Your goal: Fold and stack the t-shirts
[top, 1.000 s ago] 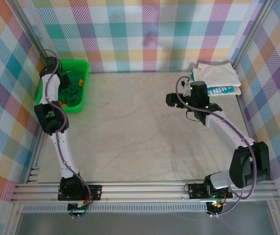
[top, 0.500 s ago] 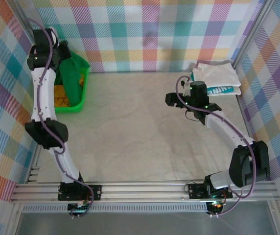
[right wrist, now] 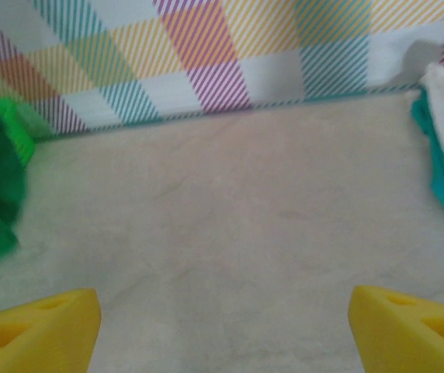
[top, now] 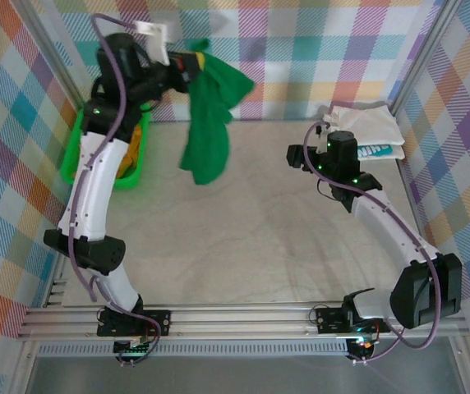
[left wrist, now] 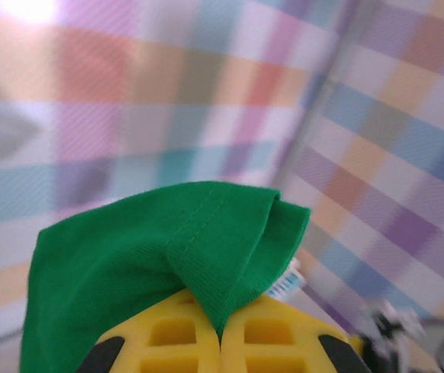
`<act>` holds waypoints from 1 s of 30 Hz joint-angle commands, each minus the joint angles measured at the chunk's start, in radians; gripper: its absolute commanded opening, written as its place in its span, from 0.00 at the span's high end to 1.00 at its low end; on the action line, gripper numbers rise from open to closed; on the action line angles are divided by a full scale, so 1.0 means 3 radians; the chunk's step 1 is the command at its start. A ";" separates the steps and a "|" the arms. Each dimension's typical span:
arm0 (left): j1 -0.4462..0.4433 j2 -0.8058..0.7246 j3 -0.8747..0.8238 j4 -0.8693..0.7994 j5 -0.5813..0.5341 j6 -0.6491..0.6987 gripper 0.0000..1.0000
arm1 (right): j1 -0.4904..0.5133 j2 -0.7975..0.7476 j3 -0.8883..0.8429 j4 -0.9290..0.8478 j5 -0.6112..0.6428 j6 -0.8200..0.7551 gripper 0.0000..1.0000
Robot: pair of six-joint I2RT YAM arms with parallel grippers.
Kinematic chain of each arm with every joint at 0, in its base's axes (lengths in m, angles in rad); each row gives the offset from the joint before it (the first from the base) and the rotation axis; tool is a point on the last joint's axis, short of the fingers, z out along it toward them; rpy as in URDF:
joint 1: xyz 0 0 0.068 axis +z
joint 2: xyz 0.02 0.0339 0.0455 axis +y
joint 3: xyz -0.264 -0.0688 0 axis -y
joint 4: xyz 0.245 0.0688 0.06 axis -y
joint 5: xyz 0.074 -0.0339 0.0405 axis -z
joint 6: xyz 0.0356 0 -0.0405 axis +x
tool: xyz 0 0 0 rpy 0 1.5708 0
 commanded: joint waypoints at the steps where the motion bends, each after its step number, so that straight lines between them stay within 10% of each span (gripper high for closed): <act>1: -0.0266 -0.0215 -0.0731 0.0508 0.0223 -0.0030 1.00 | -0.0072 -0.0199 0.0060 -0.0115 0.0306 0.0171 0.17; 13: -0.1033 -0.0309 -0.3654 0.2246 -0.0307 -0.0203 1.00 | -0.0295 -0.0434 -0.0565 -0.0379 -0.0051 0.0368 0.16; 30: -0.1075 -0.0858 -0.4598 0.2879 -0.0851 -0.0200 1.00 | -0.0107 0.0183 -0.1034 -0.0118 -0.1128 0.0544 0.27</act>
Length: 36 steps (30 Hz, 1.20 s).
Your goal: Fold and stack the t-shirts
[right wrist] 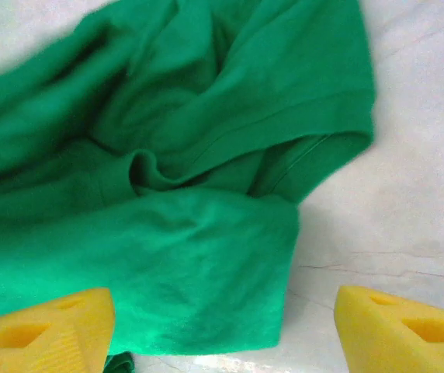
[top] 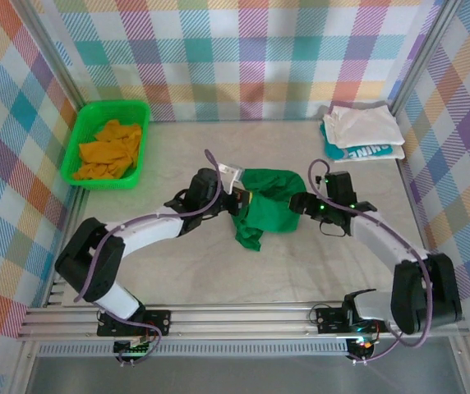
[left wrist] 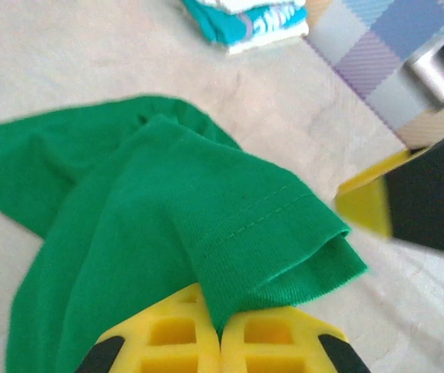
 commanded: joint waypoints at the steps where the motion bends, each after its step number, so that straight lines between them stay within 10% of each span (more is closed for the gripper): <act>1: -0.0025 -0.0321 -0.0208 0.0251 -0.0361 0.0070 0.95 | 0.0047 0.0243 0.0185 0.0205 -0.0228 0.0009 0.32; 3: -0.0028 -0.0436 -0.0293 0.0206 -0.0553 0.0110 0.75 | 0.0057 0.0369 0.0210 0.0345 -0.0261 0.0030 0.39; 12: -0.0023 -0.0864 -0.0487 -0.0165 -0.1000 0.0252 0.60 | 0.0056 0.0190 0.0361 0.0273 -0.0181 -0.0093 1.00; 14: -0.0018 -0.0735 -0.0351 -0.0349 -0.0775 0.0352 0.29 | 0.0056 -0.0014 0.0316 0.0223 -0.0103 -0.0182 1.00; 26: -0.0056 0.1231 0.2016 -0.2047 -0.0086 0.0831 0.12 | -0.0102 0.0145 0.0210 0.0435 0.0159 0.0003 0.61; 32: -0.0073 0.1514 0.1924 -0.1976 -0.0065 0.0838 0.24 | -0.0230 0.0735 0.0598 0.0099 0.0228 0.0097 0.39; 36: -0.0074 0.1549 0.1883 -0.1961 -0.0157 0.0807 0.62 | -0.0235 0.1148 0.0773 0.0109 0.0091 0.0086 0.38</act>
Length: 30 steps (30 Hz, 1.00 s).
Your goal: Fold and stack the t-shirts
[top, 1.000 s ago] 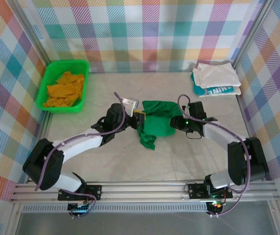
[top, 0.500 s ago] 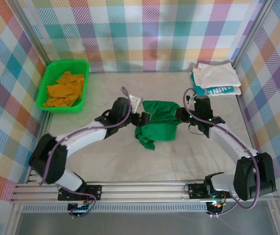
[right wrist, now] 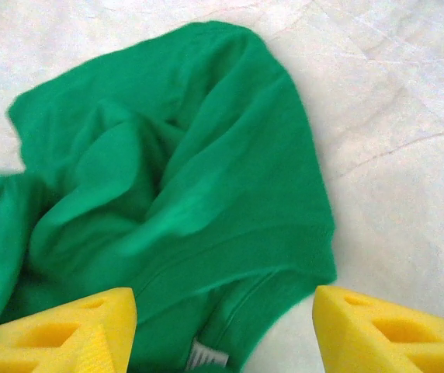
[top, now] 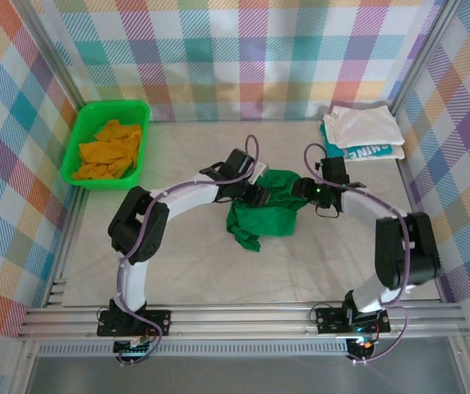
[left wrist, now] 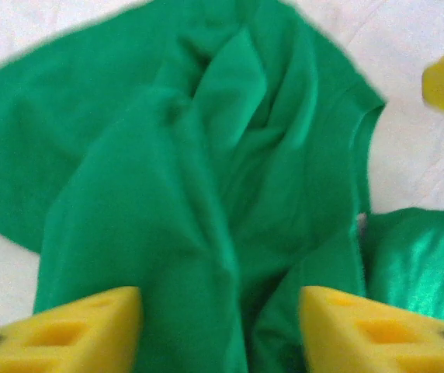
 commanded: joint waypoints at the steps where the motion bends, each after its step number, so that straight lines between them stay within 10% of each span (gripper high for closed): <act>1: -0.0036 -0.0029 -0.0077 0.0078 -0.0027 -0.0006 0.66 | -0.0016 0.0223 0.0148 -0.0052 -0.0151 0.0049 0.38; 7: -0.0034 -0.0447 -0.0350 0.0359 -0.0153 -0.0114 0.99 | -0.0016 0.0220 0.0195 0.0106 -0.0369 0.0078 0.74; 17: 0.0087 -0.1670 -0.1009 0.0709 -0.0547 -0.0142 1.00 | -0.0047 -0.0750 0.0050 0.0002 -0.0270 0.0008 1.00; 30: 0.0210 -0.1972 -0.1565 0.0821 -0.0873 -0.0191 1.00 | -0.0032 0.0074 0.0095 0.0032 -0.0692 0.0254 0.46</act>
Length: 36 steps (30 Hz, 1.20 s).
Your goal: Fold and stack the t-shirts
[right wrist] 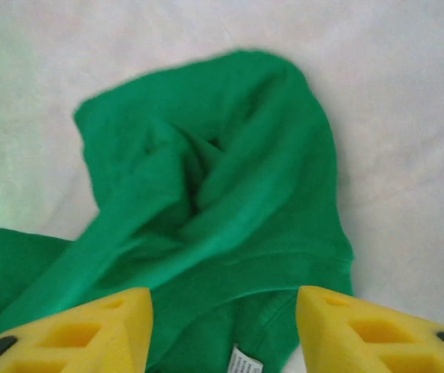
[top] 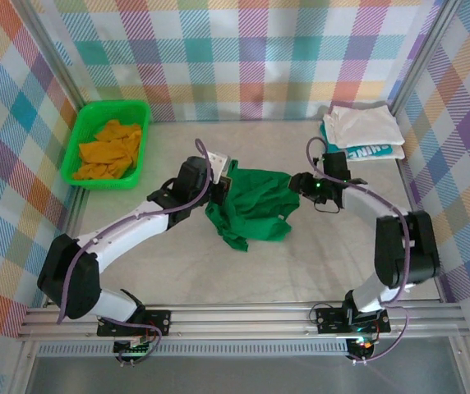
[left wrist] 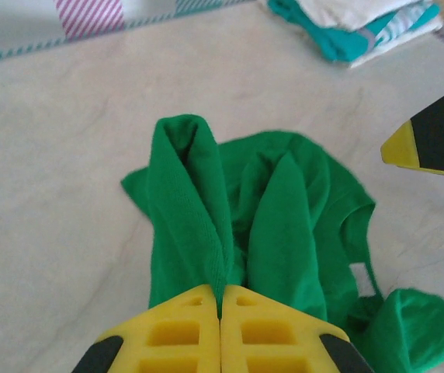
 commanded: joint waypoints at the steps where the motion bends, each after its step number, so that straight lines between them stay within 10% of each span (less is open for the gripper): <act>1: 0.0038 -0.0050 -0.0108 0.0132 -0.0141 -0.0040 1.00 | -0.0009 0.0147 0.0006 0.0039 -0.0266 0.0083 0.45; 5: 0.0074 -0.0037 -0.0265 0.0225 -0.0228 -0.0051 1.00 | 0.0006 0.0392 -0.0080 0.0231 -0.0417 0.0174 0.44; 11: -0.0021 -0.0134 -0.0076 0.0031 0.0180 0.0158 0.29 | 0.0044 0.0454 -0.0094 0.0355 -0.0361 0.0190 0.53; 22: -0.1337 0.0244 -0.0047 -0.0281 0.0373 0.1060 0.22 | 0.0035 0.0484 0.0033 0.0474 -0.0332 0.0114 0.96; 29: -0.1419 0.0975 0.0080 0.0303 0.0101 0.1168 0.03 | -0.0024 0.0224 -0.0008 0.0393 -0.0263 0.0064 0.97; 36: -0.1414 0.1475 0.0399 0.0731 -0.0323 0.1120 0.24 | -0.0101 -0.0097 -0.0298 0.0500 -0.0145 0.0098 1.00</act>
